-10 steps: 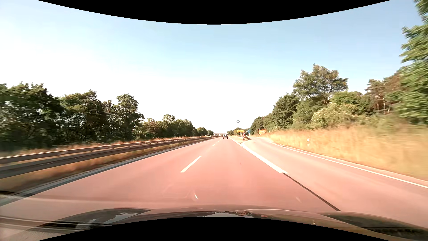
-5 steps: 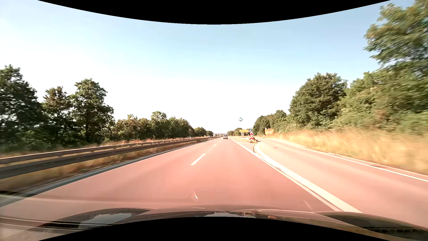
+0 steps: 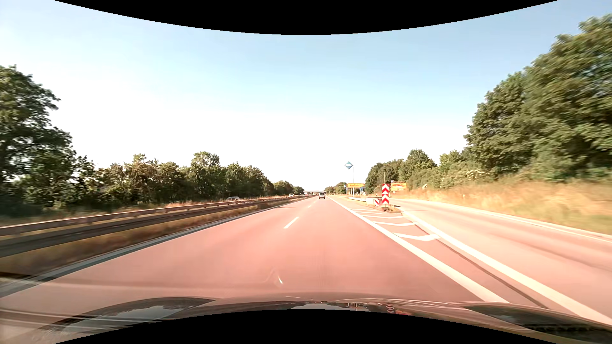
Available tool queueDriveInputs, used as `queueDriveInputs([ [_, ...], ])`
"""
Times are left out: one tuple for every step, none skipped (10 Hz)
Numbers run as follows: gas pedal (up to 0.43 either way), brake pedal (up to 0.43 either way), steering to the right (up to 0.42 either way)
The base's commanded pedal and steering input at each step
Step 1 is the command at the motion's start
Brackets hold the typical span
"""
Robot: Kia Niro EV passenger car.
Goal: Follow the waypoints while adhering to traffic rules and regulations
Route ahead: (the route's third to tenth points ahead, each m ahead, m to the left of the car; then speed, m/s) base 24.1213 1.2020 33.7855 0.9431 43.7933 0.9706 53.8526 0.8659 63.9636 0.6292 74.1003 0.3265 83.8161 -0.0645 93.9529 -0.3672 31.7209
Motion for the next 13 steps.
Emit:
queueDriveInputs([
  [0.228, 0.006, 0.0],
  [0.228, 0.006, 0.0],
  [0.228, 0.006, 0.0],
  [0.228, 0.006, 0.0],
  [0.228, 0.006, 0.0],
  [0.228, 0.006, 0.0],
  [0.228, 0.006, 0.0],
  [0.228, 0.006, 0.0],
  [0.24, 0.006, 0.0],
  [0.24, 0.006, 0.0],
  [0.24, 0.006, 0.0],
  [0.248, 0.012, 0.001],
  [0.299, 0.006, 0.001],
])
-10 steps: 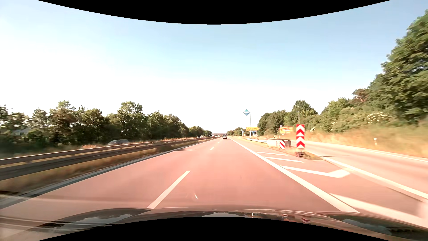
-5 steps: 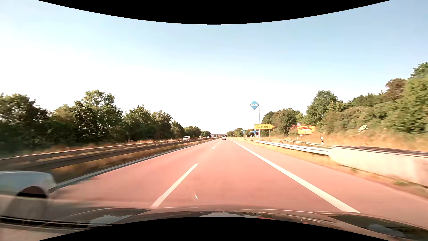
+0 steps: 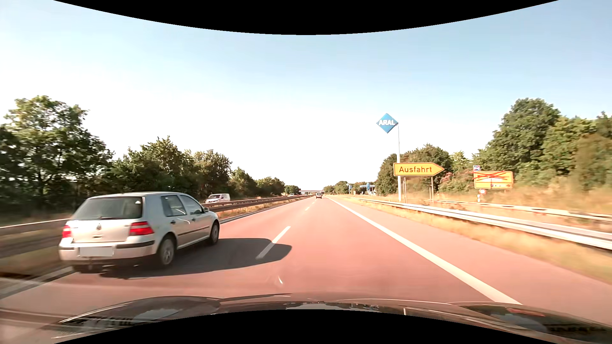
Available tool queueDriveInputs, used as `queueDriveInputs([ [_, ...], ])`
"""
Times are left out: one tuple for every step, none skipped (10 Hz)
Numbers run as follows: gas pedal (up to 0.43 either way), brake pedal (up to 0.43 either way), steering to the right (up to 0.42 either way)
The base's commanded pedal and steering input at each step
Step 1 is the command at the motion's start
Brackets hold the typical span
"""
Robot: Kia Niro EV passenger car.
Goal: Follow the waypoints while adhering to traffic rules and regulations
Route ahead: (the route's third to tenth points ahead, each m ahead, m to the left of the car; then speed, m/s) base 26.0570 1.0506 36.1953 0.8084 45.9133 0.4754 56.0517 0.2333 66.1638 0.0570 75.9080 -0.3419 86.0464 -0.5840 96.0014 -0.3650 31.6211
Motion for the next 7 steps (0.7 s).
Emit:
queueDriveInputs([
  [0.319, 0.006, 0.001],
  [0.319, 0.006, 0.001],
  [0.319, 0.006, 0.001],
  [0.331, 0.006, 0.001],
  [0.331, 0.006, 0.001],
  [0.339, 0.006, 0.001],
  [0.35, 0.006, 0.001],
])
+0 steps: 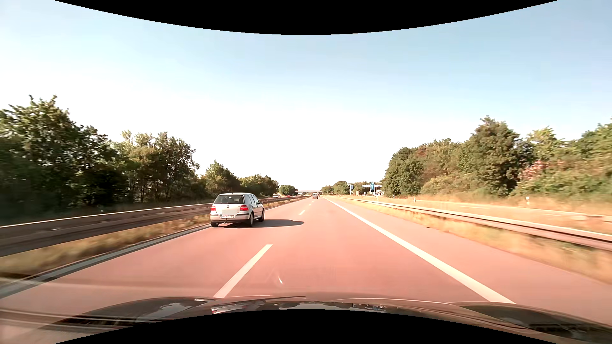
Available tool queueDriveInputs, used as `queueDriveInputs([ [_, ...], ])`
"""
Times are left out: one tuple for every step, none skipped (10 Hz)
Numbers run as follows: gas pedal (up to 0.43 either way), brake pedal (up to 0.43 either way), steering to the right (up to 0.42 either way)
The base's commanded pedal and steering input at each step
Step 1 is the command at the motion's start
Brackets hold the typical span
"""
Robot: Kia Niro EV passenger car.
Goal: Follow the waypoints while adhering to traffic rules and regulations
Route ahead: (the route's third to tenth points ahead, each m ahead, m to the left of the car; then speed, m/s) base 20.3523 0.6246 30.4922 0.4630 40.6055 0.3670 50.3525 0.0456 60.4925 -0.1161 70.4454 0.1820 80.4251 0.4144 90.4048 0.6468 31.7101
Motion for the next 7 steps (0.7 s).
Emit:
queueDriveInputs([
  [0.35, 0.006, 0.0],
  [0.35, 0.006, -0.001],
  [0.358, 0.006, -0.001],
  [0.358, 0.006, -0.002],
  [0.358, 0.006, -0.002],
  [0.37, 0.006, -0.002],
  [0.37, 0.006, -0.002],
])
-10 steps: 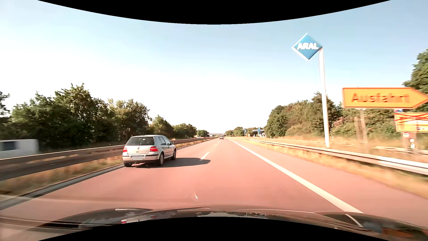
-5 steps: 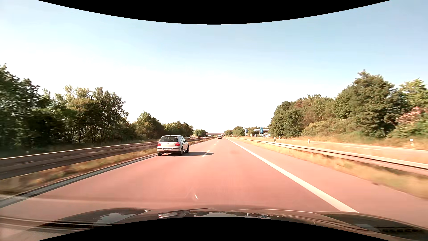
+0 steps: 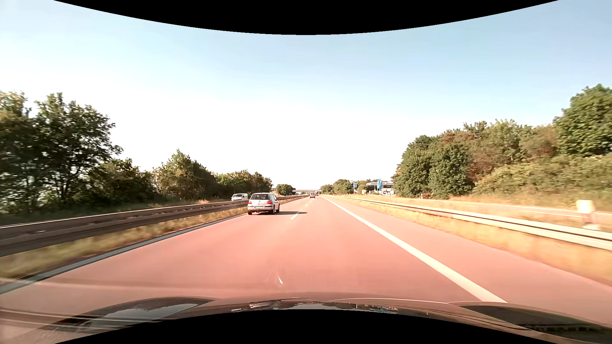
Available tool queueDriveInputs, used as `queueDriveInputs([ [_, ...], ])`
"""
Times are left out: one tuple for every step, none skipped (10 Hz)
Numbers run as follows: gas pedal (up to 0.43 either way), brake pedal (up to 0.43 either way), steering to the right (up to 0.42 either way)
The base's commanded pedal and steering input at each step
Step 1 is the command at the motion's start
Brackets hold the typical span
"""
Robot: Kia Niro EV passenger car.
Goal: Follow the waypoints while adhering to traffic rules and regulations
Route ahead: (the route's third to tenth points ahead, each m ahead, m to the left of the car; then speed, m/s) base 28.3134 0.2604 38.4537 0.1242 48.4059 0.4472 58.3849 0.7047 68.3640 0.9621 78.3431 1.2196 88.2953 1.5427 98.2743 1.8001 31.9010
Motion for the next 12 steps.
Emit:
queueDriveInputs([
  [0.37, 0.006, -0.003],
  [0.37, 0.006, -0.003],
  [0.37, 0.006, -0.003],
  [0.378, 0.006, -0.003],
  [0.378, 0.006, -0.004],
  [0.378, 0.006, -0.003],
  [0.378, 0.012, -0.004],
  [0.378, 0.006, -0.004],
  [0.378, 0.012, -0.004],
  [0.378, 0.006, -0.004],
  [0.378, 0.006, -0.005],
  [0.378, 0.006, -0.006],
])
